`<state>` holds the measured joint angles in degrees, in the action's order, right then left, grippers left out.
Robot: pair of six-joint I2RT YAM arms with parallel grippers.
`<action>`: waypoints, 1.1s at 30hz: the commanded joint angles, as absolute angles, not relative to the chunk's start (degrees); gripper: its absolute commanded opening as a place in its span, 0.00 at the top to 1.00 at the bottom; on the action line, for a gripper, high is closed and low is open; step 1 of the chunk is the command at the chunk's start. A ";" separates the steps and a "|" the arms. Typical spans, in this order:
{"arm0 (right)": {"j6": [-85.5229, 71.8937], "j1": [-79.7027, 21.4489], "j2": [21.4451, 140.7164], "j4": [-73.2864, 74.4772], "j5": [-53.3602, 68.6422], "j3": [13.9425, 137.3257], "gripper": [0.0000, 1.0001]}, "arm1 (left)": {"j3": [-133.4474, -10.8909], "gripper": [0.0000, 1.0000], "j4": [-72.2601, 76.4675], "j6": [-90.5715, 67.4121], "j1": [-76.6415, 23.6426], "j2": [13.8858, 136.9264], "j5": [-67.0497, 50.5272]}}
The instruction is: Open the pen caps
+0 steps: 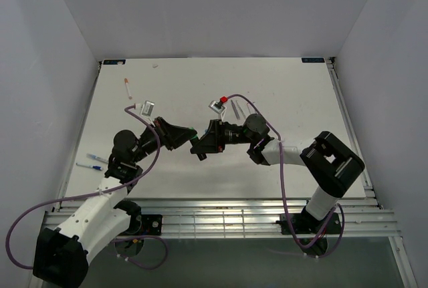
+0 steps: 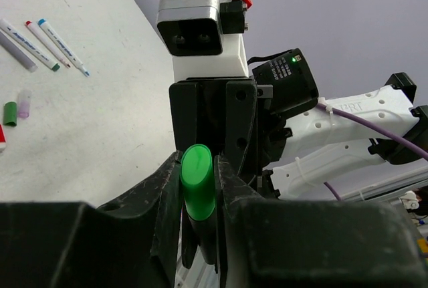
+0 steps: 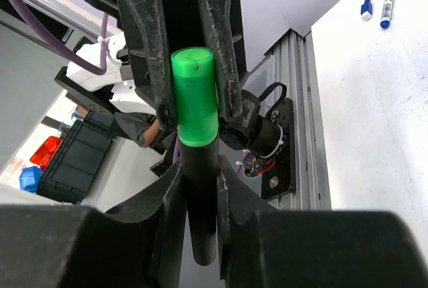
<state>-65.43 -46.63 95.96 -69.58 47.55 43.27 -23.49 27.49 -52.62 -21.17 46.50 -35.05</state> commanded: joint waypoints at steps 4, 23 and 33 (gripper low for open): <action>-64.34 -47.02 95.63 -69.00 46.06 44.38 0.92 | -23.47 1.00 30.41 -55.28 -21.45 47.02 -35.69; -23.56 -54.67 84.20 -3.16 10.87 49.57 0.92 | -32.17 1.00 29.77 -60.82 -19.51 57.30 -11.15; -22.52 -41.59 80.86 4.47 6.42 49.66 0.92 | -37.18 1.00 18.02 -47.29 -19.51 67.49 -21.62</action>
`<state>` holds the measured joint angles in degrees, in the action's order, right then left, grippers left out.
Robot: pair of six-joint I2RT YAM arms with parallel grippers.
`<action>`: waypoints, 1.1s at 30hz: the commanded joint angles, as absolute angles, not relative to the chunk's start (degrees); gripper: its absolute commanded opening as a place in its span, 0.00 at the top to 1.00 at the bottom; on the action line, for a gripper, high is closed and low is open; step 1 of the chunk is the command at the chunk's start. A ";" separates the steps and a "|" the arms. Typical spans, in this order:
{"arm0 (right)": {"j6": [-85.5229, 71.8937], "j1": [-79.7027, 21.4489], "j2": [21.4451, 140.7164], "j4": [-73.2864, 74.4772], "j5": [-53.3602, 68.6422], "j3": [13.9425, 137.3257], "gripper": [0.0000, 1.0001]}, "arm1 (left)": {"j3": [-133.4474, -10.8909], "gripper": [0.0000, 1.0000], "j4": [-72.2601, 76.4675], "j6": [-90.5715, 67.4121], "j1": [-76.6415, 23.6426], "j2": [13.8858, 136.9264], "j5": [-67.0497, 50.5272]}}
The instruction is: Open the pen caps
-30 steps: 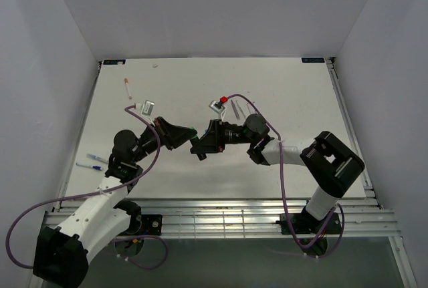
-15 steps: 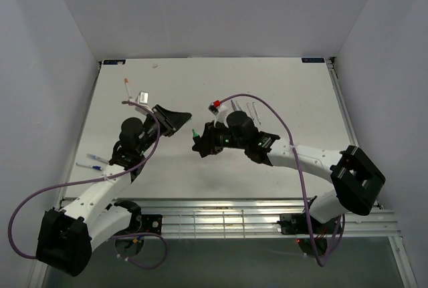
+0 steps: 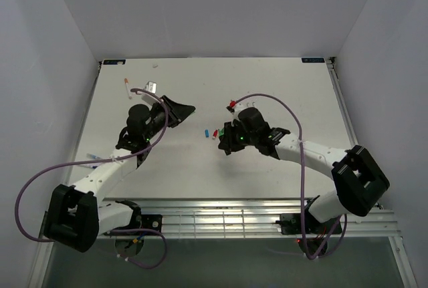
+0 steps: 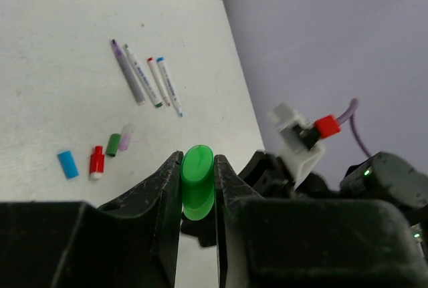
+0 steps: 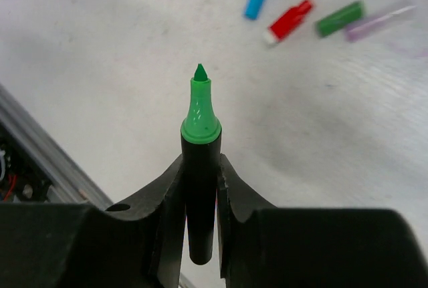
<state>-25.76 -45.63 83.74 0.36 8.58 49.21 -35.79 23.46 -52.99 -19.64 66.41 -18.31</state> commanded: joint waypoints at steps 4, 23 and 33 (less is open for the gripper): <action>-21.01 -35.43 82.08 5.36 7.12 50.97 0.92 | -35.60 1.00 15.56 -43.51 -19.42 67.68 -18.73; -9.76 -9.67 102.19 9.05 5.36 70.39 0.92 | -46.57 1.00 13.97 -33.49 -19.42 95.16 -23.38; -8.53 -6.94 113.64 9.14 10.19 79.09 0.89 | -48.96 0.90 16.78 -34.01 -19.42 103.01 -24.61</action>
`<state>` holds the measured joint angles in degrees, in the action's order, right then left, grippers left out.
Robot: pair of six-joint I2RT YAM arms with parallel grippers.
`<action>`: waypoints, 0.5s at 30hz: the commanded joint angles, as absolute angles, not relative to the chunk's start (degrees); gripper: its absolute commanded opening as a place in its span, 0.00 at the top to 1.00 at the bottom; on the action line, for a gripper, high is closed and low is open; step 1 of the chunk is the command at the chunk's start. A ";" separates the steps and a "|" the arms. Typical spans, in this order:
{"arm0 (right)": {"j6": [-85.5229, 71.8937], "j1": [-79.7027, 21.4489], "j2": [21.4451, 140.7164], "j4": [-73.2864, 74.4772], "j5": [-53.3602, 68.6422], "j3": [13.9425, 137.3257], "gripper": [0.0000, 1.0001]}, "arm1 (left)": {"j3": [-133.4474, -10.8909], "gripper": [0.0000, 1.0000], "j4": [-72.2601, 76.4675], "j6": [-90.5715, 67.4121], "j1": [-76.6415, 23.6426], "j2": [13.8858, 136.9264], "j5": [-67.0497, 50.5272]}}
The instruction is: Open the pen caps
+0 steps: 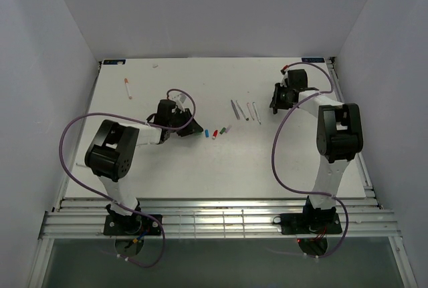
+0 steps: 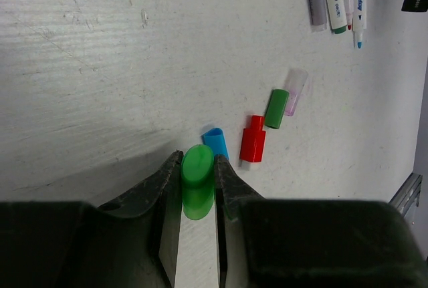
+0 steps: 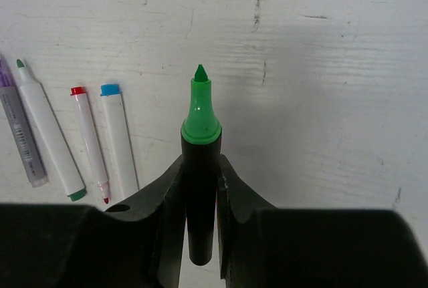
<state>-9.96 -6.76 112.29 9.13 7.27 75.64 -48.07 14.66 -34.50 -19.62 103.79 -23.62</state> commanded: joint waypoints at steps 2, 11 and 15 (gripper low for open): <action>-8.70 -6.94 115.13 8.70 11.42 79.80 0.85 | -48.87 0.83 16.96 -34.28 -19.42 103.53 -24.79; -10.11 -7.38 117.95 6.95 15.47 80.07 0.78 | -45.97 0.52 17.23 -35.86 -19.42 102.66 -22.06; -10.11 -7.91 118.83 6.42 16.87 79.89 0.71 | -44.56 0.46 17.14 -36.12 -19.42 101.52 -20.92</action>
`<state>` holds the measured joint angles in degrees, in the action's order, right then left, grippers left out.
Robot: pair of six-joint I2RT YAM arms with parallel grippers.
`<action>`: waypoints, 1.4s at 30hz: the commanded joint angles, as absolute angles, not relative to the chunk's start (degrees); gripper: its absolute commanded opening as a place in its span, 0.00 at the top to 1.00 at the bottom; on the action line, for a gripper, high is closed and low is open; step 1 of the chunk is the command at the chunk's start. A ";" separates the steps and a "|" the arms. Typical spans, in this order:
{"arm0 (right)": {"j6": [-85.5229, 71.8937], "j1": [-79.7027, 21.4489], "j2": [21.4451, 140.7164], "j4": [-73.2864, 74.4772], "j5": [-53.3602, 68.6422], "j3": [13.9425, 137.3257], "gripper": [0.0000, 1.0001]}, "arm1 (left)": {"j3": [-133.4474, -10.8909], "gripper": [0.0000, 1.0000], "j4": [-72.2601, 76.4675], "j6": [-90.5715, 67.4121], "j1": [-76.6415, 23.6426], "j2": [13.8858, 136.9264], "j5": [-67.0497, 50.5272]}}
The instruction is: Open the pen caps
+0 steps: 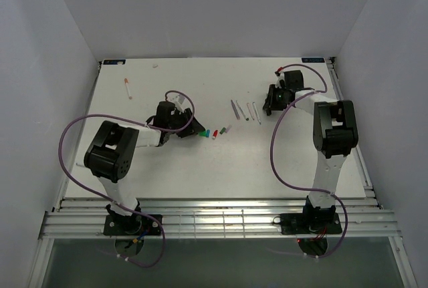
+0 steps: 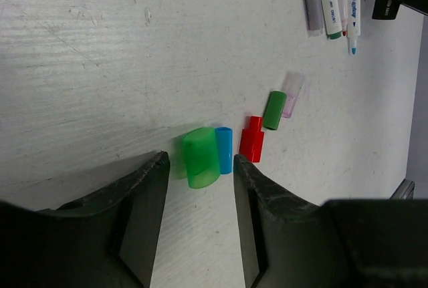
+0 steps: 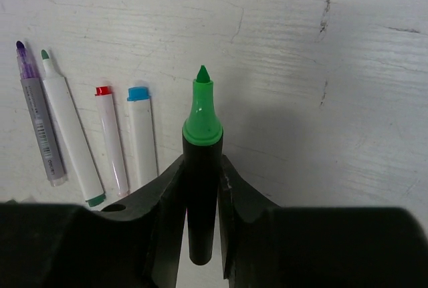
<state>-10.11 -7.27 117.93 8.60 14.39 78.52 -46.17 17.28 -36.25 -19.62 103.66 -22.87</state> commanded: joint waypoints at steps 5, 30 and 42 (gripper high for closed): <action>-10.11 -8.26 119.01 5.89 17.75 79.46 0.61 | -44.21 0.40 16.70 -35.42 -19.34 98.62 -18.90; -12.92 -14.94 98.97 6.77 14.06 71.98 0.45 | -88.75 0.27 -8.08 -22.41 2.72 117.13 16.07; -11.34 -14.94 96.85 3.25 15.56 65.84 0.45 | -90.88 0.38 -2.02 -22.06 4.66 125.42 22.68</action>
